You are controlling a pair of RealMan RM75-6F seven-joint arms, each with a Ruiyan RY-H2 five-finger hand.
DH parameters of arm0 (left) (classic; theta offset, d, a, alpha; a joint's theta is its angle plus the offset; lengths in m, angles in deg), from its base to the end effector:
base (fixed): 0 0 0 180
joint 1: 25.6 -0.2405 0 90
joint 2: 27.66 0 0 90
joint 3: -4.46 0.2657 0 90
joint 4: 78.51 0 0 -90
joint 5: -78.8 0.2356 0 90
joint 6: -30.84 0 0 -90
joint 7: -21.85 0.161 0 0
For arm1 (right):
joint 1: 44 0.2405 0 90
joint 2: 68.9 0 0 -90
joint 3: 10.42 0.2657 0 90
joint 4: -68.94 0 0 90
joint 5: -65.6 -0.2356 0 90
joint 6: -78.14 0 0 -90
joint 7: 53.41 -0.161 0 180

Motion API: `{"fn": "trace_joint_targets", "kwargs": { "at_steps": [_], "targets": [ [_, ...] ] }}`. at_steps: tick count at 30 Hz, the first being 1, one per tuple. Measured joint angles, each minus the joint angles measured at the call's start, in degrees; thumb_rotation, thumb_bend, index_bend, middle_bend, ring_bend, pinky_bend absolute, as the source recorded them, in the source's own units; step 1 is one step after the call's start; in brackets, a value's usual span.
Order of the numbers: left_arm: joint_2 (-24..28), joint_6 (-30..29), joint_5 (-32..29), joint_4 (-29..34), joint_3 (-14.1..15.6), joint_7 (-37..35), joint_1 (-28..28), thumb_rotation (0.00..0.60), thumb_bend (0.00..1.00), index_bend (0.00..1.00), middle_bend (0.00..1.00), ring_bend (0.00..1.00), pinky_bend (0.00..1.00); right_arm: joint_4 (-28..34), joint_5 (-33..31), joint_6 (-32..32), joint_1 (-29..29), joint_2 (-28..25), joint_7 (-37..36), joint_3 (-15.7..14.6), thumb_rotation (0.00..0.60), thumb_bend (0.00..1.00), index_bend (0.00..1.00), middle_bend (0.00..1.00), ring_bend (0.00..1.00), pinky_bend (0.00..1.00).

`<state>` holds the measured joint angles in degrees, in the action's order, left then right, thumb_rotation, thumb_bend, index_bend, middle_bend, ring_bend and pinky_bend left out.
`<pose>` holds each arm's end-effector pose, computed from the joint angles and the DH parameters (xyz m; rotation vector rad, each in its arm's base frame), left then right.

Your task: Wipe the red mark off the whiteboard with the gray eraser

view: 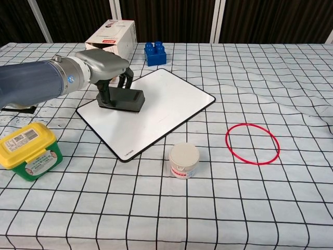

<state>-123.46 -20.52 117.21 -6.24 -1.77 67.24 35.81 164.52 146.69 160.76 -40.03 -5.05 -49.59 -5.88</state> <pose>-0.1105 0.4309 -0.0847 -1.9631 -0.6153 -0.5388 -0.3327 -0.2011 0.1383 1.3237 -0.9520 0.8380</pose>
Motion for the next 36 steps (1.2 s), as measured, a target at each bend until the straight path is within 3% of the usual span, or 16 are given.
{"fn": "trace_joint_targets", "kwargs": {
  "at_steps": [7, 12, 19, 28, 36],
  "targets": [
    [1.44, -0.09, -2.26, 1.46, -0.12, 0.84, -0.61, 0.6, 0.25, 0.48, 0.48, 0.11, 0.07, 0.06, 0.11, -0.05, 0.1, 0.03, 0.22, 0.0, 0.6, 0.04, 0.0, 0.03, 0.17, 0.2],
    [4.72, -1.28, -1.86, 5.89, -1.73, -1.02, -1.18, 0.6, 0.25, 0.46, 0.48, 0.11, 0.07, 0.09, 0.04, -0.05, 0.11, 0.11, 0.34, 0.03, 0.6, 0.04, 0.0, 0.03, 0.17, 0.2],
    [11.76, -3.63, 0.28, 14.79, -1.23, -0.38, -2.32, 0.6, 0.25, 0.47, 0.48, 0.11, 0.07, 0.05, 0.16, 0.03, 0.12, 0.18, 0.61, -0.01, 0.6, 0.04, 0.0, 0.03, 0.17, 0.2],
    [24.64, -7.1, 2.69, 24.99, 2.45, -0.45, -6.91, 0.6, 0.25, 0.47, 0.48, 0.11, 0.07, 0.16, 0.35, 0.27, 0.04, 0.2, 0.67, -0.04, 0.6, 0.04, 0.0, 0.03, 0.17, 0.2],
    [28.52, -6.35, 10.2, 22.81, 6.72, -8.84, -12.9, 0.6, 0.25, 0.47, 0.48, 0.11, 0.07, 0.31, 0.58, 0.43, 0.06, 0.33, 1.16, -0.09, 0.6, 0.04, 0.0, 0.03, 0.17, 0.2]
  ]
}}
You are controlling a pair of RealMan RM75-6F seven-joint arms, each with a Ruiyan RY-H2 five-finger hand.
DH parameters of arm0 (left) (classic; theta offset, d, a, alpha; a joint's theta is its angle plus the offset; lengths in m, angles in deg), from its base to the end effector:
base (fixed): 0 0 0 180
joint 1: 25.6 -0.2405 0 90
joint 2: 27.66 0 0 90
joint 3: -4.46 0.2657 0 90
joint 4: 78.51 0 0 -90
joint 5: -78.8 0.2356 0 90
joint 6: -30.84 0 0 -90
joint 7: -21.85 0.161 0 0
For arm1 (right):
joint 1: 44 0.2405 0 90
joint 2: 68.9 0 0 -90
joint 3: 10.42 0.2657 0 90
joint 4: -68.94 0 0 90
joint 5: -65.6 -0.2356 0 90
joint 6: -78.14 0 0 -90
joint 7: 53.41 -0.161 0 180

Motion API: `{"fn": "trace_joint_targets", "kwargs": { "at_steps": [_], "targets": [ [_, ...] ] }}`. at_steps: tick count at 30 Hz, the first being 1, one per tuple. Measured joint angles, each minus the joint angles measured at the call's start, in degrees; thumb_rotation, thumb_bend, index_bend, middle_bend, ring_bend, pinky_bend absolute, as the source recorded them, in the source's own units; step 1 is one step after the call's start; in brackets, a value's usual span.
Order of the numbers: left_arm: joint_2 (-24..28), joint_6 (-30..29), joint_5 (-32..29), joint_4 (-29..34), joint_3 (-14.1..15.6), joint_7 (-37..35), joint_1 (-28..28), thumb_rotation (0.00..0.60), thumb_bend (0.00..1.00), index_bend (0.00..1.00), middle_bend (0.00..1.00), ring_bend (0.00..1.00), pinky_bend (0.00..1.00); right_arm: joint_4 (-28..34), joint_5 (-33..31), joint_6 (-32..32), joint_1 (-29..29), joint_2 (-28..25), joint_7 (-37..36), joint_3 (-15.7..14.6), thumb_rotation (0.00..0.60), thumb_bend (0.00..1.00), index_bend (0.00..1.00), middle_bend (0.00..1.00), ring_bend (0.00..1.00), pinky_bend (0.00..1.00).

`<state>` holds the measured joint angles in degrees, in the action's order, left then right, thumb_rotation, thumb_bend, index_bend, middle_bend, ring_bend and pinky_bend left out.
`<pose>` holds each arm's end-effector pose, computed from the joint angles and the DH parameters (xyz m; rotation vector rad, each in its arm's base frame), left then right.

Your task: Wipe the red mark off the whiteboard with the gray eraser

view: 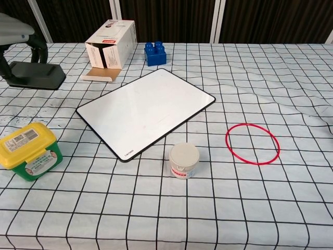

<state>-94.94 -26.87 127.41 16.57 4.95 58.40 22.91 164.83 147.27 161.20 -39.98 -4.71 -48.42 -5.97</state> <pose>-0.2096 0.3869 0.0631 -1.8414 -0.6432 -0.4624 -0.3289 -0.2011 0.1360 1.3344 -0.9362 0.8396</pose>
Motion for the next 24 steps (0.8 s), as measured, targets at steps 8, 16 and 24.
{"fn": "trace_joint_targets", "kwargs": {
  "at_steps": [8, 16, 24],
  "targets": [
    [-1.03, 2.61, 9.36, -10.26, 1.75, -12.55, -4.56, 0.6, 0.25, 0.47, 0.48, 0.11, 0.07, 0.04, -0.06, 0.08, -0.06, 0.02, 0.25, -0.01, 0.6, 0.04, 0.0, 0.03, 0.17, 0.2],
    [-6.65, 5.92, 14.67, -20.26, 1.91, -18.12, -6.39, 0.6, 0.25, 0.46, 0.48, 0.11, 0.07, -0.03, -0.1, -0.08, 0.01, 0.01, 0.29, -0.01, 0.6, 0.04, 0.0, 0.03, 0.17, 0.2],
    [-10.86, 7.95, 15.38, -25.14, 0.26, -18.81, -6.62, 0.6, 0.23, 0.42, 0.45, 0.11, 0.07, -0.06, -0.21, -0.15, 0.04, -0.04, 0.25, 0.03, 0.6, 0.04, 0.0, 0.03, 0.17, 0.2]
  ]
}}
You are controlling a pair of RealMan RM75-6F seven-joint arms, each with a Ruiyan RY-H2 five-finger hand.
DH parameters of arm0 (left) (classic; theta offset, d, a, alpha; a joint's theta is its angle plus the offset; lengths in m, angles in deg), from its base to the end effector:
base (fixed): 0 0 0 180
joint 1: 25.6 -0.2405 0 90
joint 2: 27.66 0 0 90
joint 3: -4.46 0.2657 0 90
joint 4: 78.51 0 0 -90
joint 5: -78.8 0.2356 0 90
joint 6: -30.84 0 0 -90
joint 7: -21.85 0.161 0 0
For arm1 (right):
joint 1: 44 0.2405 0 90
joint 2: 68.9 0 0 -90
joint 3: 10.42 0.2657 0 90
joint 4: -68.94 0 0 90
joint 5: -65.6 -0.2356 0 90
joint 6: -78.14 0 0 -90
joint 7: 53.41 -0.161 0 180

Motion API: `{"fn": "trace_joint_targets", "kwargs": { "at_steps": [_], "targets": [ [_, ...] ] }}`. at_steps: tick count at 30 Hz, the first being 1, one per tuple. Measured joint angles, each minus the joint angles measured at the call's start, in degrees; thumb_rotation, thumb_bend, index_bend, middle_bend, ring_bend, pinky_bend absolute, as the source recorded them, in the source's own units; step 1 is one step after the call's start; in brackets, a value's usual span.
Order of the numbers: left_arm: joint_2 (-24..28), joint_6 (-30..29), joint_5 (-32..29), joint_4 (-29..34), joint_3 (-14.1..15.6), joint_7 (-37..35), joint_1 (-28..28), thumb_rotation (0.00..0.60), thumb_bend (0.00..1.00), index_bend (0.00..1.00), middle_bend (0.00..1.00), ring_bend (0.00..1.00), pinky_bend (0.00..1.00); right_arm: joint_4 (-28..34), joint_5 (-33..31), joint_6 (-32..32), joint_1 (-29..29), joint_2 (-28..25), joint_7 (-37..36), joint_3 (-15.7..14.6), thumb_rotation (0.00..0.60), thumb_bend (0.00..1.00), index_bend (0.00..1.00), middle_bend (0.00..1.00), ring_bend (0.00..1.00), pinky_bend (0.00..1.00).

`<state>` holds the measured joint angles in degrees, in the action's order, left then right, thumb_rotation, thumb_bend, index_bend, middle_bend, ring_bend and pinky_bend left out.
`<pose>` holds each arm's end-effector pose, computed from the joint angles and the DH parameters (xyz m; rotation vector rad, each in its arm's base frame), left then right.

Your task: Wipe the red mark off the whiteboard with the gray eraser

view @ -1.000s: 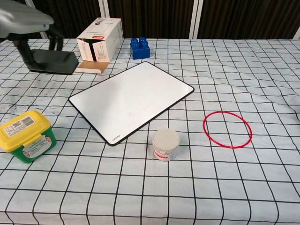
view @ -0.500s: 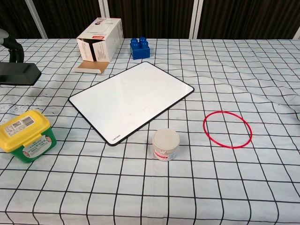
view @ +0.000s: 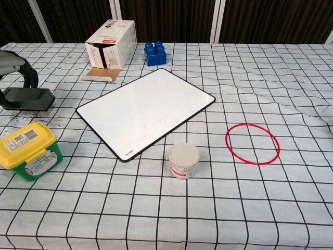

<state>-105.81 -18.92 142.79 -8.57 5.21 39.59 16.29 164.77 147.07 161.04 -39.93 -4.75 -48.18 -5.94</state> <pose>-0.2904 0.4035 0.0339 -1.8584 -0.7093 -0.4573 -0.3297 -0.2015 0.1362 1.3352 -0.9346 0.8328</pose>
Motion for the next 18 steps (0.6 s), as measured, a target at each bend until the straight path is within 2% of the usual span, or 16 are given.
{"fn": "trace_joint_targets", "kwargs": {
  "at_steps": [1, 3, 5, 7, 11, 18],
  "targets": [
    [-0.21, 0.2, 0.02, -0.17, -0.06, 0.26, 0.0, 0.6, 0.21, 0.39, 0.43, 0.1, 0.07, 0.0, 0.02, 0.02, 0.0, -0.01, -0.02, 0.0, 0.6, 0.04, 0.0, 0.03, 0.17, 0.2],
    [-0.49, 0.45, 0.06, -0.3, -0.15, 1.07, -0.03, 0.6, 0.15, 0.27, 0.35, 0.06, 0.07, 0.0, 0.1, -0.07, 0.0, -0.08, -0.25, -0.06, 0.6, 0.04, 0.0, 0.03, 0.17, 0.2],
    [-0.51, 0.48, 0.05, -0.13, -0.26, 2.05, -0.07, 0.6, 0.13, 0.16, 0.29, 0.03, 0.08, -0.01, 0.16, -0.2, 0.03, -0.18, -0.39, -0.13, 0.6, 0.04, 0.0, 0.03, 0.17, 0.2],
    [-0.27, 0.56, 0.04, 0.43, -0.32, 2.87, -0.07, 0.6, 0.11, 0.1, 0.25, 0.02, 0.09, 0.0, 0.19, -0.23, 0.05, -0.19, -0.43, -0.14, 0.6, 0.04, 0.0, 0.03, 0.17, 0.2],
    [1.32, 0.93, -0.25, 2.7, -0.4, 4.46, 0.07, 0.6, 0.09, 0.07, 0.2, 0.01, 0.09, 0.01, 0.08, -0.29, 0.08, -0.2, -0.46, -0.1, 0.6, 0.04, 0.0, 0.03, 0.17, 0.2],
    [5.05, -1.18, -1.55, 9.72, -0.89, 9.18, -0.2, 0.6, 0.09, 0.07, 0.19, 0.01, 0.09, 0.13, -0.06, -0.29, 0.08, -0.19, -0.31, -0.05, 0.6, 0.04, 0.0, 0.03, 0.17, 0.2]
  ]
}}
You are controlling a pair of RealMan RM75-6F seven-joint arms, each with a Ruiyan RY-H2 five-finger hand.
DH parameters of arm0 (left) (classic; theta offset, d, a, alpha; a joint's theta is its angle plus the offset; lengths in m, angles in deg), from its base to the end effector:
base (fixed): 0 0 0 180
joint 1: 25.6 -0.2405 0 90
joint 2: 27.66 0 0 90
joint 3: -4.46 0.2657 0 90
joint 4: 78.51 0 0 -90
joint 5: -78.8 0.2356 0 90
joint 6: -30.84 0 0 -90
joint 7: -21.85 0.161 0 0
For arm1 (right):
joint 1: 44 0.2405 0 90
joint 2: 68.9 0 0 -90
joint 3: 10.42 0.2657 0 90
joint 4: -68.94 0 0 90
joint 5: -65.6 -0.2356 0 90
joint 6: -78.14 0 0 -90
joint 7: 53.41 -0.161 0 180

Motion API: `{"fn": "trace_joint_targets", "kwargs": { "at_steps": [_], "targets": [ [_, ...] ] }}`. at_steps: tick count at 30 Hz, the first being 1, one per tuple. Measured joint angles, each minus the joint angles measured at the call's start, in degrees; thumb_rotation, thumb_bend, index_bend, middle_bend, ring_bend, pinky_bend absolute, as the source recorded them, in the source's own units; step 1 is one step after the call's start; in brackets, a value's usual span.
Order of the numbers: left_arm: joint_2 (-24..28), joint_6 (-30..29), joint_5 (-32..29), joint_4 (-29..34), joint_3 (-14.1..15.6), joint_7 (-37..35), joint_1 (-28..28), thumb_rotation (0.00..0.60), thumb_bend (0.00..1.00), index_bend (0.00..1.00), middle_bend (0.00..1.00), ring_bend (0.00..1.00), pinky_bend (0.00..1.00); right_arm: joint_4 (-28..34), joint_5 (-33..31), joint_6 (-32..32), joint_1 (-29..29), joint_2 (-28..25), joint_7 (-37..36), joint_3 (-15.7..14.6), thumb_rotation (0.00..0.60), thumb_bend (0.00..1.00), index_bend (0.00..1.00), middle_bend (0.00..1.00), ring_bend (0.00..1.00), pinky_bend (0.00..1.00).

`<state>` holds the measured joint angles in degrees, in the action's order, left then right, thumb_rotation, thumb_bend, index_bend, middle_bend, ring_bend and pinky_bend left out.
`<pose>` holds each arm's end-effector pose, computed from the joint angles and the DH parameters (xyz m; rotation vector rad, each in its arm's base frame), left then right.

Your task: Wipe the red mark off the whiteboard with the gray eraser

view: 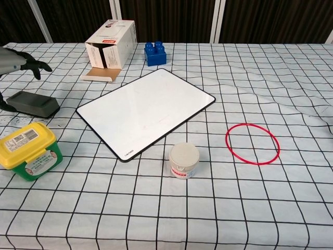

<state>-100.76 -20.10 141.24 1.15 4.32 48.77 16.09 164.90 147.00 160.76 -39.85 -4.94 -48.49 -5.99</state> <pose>-0.2692 0.3892 0.0448 -1.8991 -0.6286 -0.4214 -0.3297 -0.2017 0.1363 1.3368 -0.9417 0.8334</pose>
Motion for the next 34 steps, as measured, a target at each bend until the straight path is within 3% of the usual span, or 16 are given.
{"fn": "trace_joint_targets", "kwargs": {
  "at_steps": [6, 14, 26, 34],
  "targets": [
    [3.54, -7.53, 1.09, 7.36, -0.73, 1.99, -2.16, 0.6, 0.1, 0.07, 0.19, 0.01, 0.09, -0.05, -0.06, 0.1, -0.01, 0.01, 0.02, 0.08, 0.6, 0.04, 0.0, 0.03, 0.17, 0.2],
    [8.3, -19.99, 5.54, 15.13, 0.15, -0.19, -10.38, 0.6, 0.1, 0.08, 0.19, 0.01, 0.09, -0.14, 0.05, 0.18, -0.05, -0.02, -0.12, 0.04, 0.6, 0.04, 0.0, 0.03, 0.17, 0.2],
    [12.34, -31.44, 16.38, 15.9, 5.49, -14.04, -22.92, 0.6, 0.1, 0.06, 0.15, 0.0, 0.09, -0.77, 0.88, 1.6, -0.23, 0.4, 0.05, 0.28, 0.6, 0.04, 0.0, 0.03, 0.17, 0.2],
    [13.61, -37.43, 22.64, 15.94, 6.88, -17.5, -28.22, 0.6, 0.1, 0.05, 0.14, 0.0, 0.09, -1.71, 1.48, 2.63, -0.46, 0.92, 0.15, 0.49, 0.6, 0.04, 0.0, 0.03, 0.17, 0.2]
  ]
}}
